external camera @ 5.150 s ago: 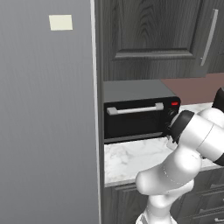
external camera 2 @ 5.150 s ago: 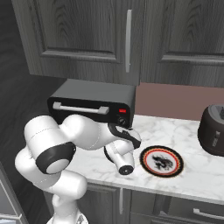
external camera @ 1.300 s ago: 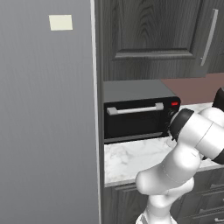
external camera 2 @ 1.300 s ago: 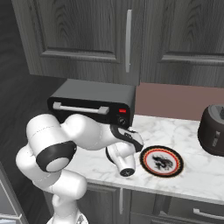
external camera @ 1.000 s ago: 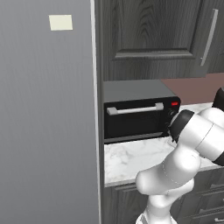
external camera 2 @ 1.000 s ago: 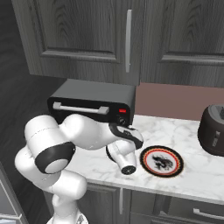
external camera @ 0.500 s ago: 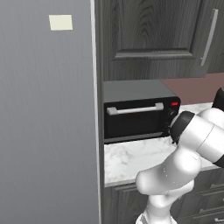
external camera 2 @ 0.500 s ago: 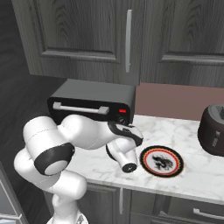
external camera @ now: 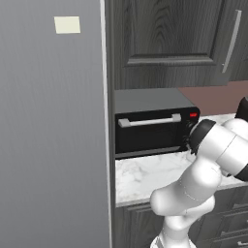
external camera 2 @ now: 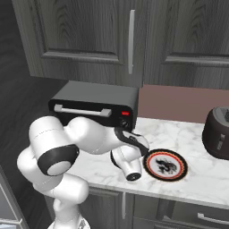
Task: Pull the toaster oven rack outwards. Pick up the baguette from the plate and place it on the toaster oven rack. Close the toaster oven door fully and set the temperature to the lowest setting.
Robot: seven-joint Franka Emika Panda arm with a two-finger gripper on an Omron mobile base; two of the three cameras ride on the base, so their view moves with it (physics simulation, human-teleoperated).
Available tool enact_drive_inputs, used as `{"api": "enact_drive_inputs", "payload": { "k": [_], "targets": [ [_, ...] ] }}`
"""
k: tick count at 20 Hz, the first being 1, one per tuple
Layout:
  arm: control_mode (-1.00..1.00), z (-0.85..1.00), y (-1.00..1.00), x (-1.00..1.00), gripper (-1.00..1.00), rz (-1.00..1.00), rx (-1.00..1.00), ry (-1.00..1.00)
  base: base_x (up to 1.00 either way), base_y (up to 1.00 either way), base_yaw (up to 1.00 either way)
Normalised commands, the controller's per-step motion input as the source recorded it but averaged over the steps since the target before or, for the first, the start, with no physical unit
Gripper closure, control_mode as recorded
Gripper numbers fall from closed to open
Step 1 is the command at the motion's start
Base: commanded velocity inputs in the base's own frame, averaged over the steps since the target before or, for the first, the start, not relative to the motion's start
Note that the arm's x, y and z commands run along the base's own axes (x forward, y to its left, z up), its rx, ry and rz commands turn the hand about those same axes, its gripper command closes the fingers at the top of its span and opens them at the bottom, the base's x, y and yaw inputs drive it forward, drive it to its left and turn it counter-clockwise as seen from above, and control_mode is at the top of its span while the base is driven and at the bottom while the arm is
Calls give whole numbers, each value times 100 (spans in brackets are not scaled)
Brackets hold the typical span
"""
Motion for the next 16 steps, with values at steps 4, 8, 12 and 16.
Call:
{"api": "enact_drive_inputs", "payload": {
  "k": [4, 8, 12, 16],
  "targets": [
    [-100, -3, 0, -3, 100, 0, -15, -21, 0, 0, 0],
    [-100, -11, 1, -4, 100, 0, -19, -16, 0, 0, 0],
    [-100, -1, 18, -1, 100, 0, -20, -17, 0, 0, 0],
    [-100, 0, 22, -2, 100, 0, -20, -18, 0, 0, 0]
  ]
}}
